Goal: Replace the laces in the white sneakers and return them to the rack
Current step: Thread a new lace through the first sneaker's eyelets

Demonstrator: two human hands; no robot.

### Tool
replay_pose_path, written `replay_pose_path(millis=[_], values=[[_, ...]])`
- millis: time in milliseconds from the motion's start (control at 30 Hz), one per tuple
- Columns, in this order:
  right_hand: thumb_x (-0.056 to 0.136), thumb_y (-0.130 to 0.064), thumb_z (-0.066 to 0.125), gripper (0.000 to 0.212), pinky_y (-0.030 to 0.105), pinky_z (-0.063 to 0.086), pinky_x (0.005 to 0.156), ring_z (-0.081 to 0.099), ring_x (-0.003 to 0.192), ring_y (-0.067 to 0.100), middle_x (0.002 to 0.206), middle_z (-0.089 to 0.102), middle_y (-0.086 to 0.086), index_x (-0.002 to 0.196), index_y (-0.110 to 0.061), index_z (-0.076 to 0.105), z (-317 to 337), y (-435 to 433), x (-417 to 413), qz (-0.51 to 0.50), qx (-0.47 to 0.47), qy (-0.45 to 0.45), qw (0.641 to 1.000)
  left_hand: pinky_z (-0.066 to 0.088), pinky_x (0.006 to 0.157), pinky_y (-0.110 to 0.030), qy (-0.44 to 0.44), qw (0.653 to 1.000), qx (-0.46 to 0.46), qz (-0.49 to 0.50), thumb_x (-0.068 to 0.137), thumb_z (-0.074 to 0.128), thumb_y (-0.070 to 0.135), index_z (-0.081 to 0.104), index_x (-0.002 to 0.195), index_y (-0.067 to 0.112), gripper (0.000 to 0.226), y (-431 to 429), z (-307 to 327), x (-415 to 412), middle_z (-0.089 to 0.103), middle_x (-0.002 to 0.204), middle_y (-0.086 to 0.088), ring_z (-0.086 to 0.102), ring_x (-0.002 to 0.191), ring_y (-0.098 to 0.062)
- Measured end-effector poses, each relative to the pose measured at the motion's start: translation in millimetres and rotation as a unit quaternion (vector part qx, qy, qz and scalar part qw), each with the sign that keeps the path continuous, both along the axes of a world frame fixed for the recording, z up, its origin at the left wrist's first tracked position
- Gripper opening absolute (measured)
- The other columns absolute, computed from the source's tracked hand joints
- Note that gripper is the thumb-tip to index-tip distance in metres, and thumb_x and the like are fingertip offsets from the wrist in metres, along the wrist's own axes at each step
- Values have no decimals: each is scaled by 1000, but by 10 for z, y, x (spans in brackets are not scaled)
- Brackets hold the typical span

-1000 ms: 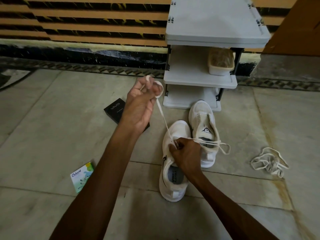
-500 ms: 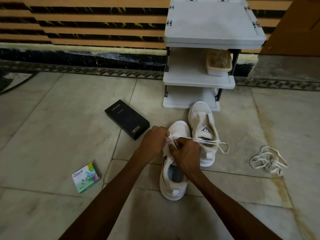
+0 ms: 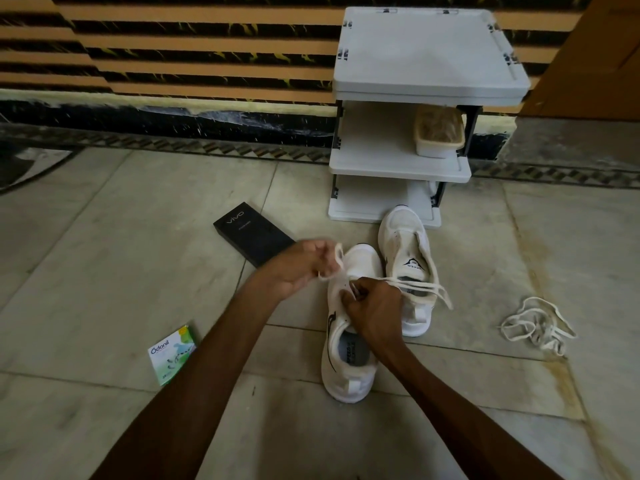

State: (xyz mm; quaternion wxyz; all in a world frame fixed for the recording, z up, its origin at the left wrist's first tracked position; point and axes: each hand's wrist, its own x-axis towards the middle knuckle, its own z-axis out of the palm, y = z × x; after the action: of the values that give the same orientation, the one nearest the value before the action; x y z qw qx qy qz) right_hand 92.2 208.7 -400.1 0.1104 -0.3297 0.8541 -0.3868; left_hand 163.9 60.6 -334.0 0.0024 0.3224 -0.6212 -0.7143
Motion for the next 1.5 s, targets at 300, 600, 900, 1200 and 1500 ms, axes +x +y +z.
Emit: replay_pose_path(millis=[300, 600, 900, 1200, 1500], values=[[86, -26, 67, 31, 30, 41, 55, 52, 49, 15, 51, 56, 1, 59, -11, 58, 23, -9, -14, 3, 10, -14, 1000, 54, 71, -21, -17, 973, -227, 38, 90, 58, 2, 66, 89, 11, 11, -68, 484, 20, 69, 80, 0, 65, 76, -10], [95, -21, 60, 23, 19, 53, 62, 65, 59, 7, 73, 73, 2, 85, -8, 76, 695, 283, -342, 10, -100, -114, 988, 44, 67, -21, -184, 883, -427, -71, 93, 58, 21, 64, 81, 29, 16, 137, -40, 113, 63, 87, 10, 63, 87, -12], [84, -14, 73, 3, 36, 60, 69, 71, 67, 20, 73, 74, 4, 86, -15, 75, 1163, 468, -589, -35, -191, -157, 968, 48, 97, -51, 136, 969, -184, -90, 97, 40, 49, 63, 108, 9, 47, 757, 48, -311, 68, 105, -13, 63, 105, -32], [86, -22, 71, 7, 32, 59, 66, 69, 65, 12, 70, 73, -2, 81, -22, 76, 1215, 592, -626, -38, -192, -60, 979, 53, 84, -32, 155, 954, -255, -28, 90, 67, 32, 77, 90, 16, 19, 624, 643, -247, 74, 86, 3, 69, 86, -14], [87, -29, 71, 19, 16, 52, 56, 65, 53, 6, 59, 69, -5, 77, -14, 77, 1188, 317, -377, -18, -192, -96, 977, 46, 66, -23, 23, 946, -321, -39, 94, 60, 33, 67, 84, 24, 15, 536, 642, -77, 65, 75, 13, 61, 74, -5]])
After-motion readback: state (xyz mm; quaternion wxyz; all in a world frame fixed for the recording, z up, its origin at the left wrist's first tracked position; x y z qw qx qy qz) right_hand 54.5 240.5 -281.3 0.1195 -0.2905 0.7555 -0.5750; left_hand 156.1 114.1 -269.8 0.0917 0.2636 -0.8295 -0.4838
